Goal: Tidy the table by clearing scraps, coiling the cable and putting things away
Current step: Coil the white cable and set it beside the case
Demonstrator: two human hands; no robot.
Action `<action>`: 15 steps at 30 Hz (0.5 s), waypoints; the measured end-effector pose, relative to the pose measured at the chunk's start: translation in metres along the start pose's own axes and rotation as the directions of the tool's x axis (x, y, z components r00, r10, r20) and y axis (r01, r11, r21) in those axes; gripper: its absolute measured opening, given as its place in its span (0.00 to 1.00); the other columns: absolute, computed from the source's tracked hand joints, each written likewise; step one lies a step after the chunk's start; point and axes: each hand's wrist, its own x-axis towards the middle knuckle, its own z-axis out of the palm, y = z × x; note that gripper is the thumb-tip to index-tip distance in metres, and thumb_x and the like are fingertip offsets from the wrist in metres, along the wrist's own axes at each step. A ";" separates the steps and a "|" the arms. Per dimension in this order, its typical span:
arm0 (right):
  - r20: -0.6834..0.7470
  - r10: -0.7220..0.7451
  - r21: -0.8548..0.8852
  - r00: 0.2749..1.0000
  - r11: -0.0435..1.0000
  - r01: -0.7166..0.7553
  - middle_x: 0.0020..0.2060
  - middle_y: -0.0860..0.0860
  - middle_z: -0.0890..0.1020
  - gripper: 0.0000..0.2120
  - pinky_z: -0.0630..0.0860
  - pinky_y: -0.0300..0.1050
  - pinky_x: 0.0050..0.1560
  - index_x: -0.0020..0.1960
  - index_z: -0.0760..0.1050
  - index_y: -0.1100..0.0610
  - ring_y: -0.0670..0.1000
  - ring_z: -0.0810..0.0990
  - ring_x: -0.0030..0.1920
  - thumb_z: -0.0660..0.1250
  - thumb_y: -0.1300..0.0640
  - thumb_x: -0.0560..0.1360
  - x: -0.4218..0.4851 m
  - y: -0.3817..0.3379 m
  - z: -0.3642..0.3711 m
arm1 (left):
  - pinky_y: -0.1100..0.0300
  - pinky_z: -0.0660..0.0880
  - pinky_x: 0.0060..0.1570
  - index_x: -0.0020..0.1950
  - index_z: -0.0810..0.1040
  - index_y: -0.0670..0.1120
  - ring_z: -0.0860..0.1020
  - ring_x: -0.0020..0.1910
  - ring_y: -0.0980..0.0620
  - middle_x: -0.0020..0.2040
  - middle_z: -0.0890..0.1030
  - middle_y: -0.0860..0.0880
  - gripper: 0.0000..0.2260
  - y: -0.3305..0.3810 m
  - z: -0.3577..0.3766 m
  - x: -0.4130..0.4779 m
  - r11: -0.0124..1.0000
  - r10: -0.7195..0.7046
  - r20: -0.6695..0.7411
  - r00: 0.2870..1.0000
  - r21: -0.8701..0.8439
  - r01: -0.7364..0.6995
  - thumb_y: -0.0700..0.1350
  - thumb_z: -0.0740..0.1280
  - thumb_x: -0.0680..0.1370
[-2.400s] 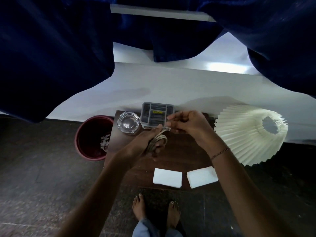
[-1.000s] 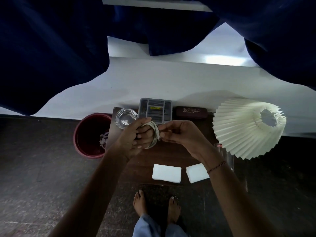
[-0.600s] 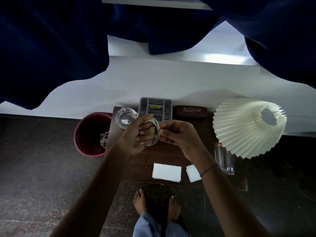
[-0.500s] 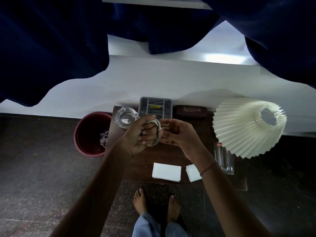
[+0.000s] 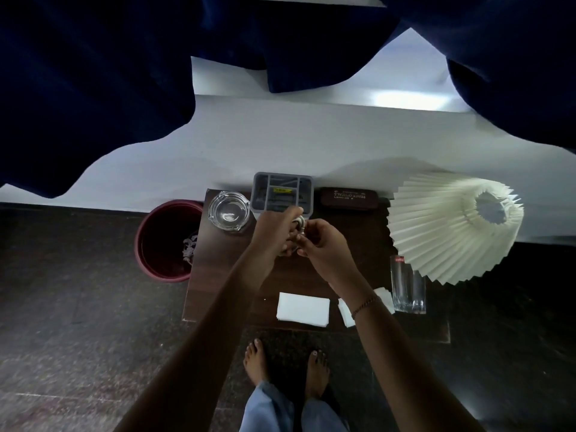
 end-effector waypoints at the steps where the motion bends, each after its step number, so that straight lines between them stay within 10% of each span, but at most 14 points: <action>1: -0.023 -0.008 -0.046 1.000 0.999 0.007 0.44 0.54 0.80 0.07 0.78 0.39 0.44 0.52 0.74 0.60 0.51 0.81 0.45 0.64 0.65 0.74 0.001 0.001 0.001 | 0.66 0.64 0.21 0.24 0.69 0.45 0.63 0.14 0.55 0.14 0.67 0.52 0.19 -0.001 0.004 0.001 0.999 0.028 -0.059 0.998 0.036 -0.026 0.48 0.63 0.75; 6: -0.136 -0.075 -0.139 0.988 0.989 0.056 0.49 0.58 0.78 0.06 0.77 0.45 0.49 0.52 0.71 0.61 0.52 0.78 0.48 0.60 0.66 0.76 0.005 0.003 0.011 | 0.50 0.75 0.35 0.24 0.74 0.44 0.73 0.27 0.46 0.24 0.74 0.46 0.20 -0.009 0.018 0.001 0.945 0.254 -0.213 0.944 0.261 -0.195 0.52 0.61 0.73; 15: -0.333 -0.118 -0.097 0.936 0.991 0.091 0.46 0.56 0.75 0.02 0.70 0.26 0.36 0.45 0.70 0.60 0.45 0.73 0.39 0.63 0.64 0.74 0.005 0.000 0.014 | 0.57 0.67 0.32 0.24 0.65 0.46 0.69 0.24 0.53 0.22 0.70 0.50 0.22 -0.010 0.032 -0.009 0.887 0.428 -0.286 0.858 0.314 -0.338 0.50 0.61 0.77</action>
